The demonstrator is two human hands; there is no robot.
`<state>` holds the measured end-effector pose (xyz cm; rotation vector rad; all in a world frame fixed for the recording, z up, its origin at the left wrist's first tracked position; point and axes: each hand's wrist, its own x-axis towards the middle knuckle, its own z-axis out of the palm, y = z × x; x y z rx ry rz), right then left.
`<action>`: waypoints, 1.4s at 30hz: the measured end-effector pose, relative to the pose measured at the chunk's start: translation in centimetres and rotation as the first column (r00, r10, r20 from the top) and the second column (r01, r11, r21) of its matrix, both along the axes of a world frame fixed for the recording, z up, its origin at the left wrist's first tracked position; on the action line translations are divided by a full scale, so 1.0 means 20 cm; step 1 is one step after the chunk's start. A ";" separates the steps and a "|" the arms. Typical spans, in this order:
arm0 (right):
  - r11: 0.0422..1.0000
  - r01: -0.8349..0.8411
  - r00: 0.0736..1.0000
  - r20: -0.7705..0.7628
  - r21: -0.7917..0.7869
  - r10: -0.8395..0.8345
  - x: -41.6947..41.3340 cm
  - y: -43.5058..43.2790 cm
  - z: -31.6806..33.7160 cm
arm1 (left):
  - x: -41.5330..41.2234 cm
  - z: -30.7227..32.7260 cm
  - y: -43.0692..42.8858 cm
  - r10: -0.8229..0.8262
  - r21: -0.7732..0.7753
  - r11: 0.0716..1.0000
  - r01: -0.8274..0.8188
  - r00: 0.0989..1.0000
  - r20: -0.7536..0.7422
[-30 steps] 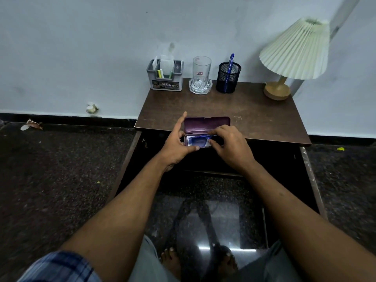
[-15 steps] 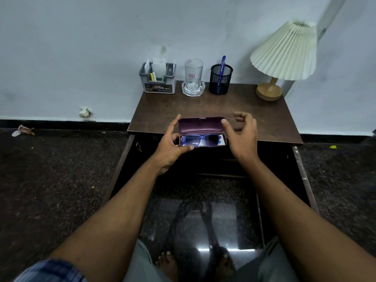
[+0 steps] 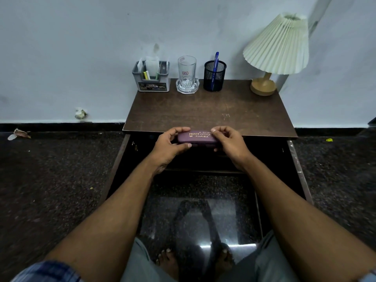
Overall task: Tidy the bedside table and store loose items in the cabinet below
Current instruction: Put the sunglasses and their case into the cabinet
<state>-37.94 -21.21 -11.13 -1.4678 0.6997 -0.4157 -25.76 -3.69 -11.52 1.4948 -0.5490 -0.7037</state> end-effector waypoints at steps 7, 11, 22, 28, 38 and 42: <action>0.999 0.022 0.999 0.040 0.026 -0.023 0.01 0.01 0.02 | -0.02 0.05 -0.05 0.096 -0.057 0.991 -0.118 0.950 -0.297; 0.998 0.023 0.997 0.068 0.050 -0.027 0.01 0.01 0.02 | -0.01 0.04 -0.05 0.155 -0.023 0.985 -0.169 0.944 -0.293; 0.999 0.011 0.997 0.069 0.048 -0.014 -0.01 0.00 0.04 | -0.01 0.04 -0.06 0.177 -0.006 0.982 -0.189 0.932 -0.316; 0.997 0.038 0.996 0.073 0.074 -0.043 0.00 0.00 0.05 | -0.02 0.05 -0.06 0.185 -0.007 0.980 -0.197 0.928 -0.324; 0.932 0.132 0.991 -0.024 0.339 -0.132 -0.02 -0.03 0.10 | -0.03 0.06 -0.06 0.142 -0.054 0.981 -0.188 0.874 -0.465; 0.920 0.113 0.989 -0.131 0.375 -0.067 -0.05 -0.05 0.04 | -0.05 0.01 -0.05 0.149 0.037 0.988 -0.153 0.833 -0.533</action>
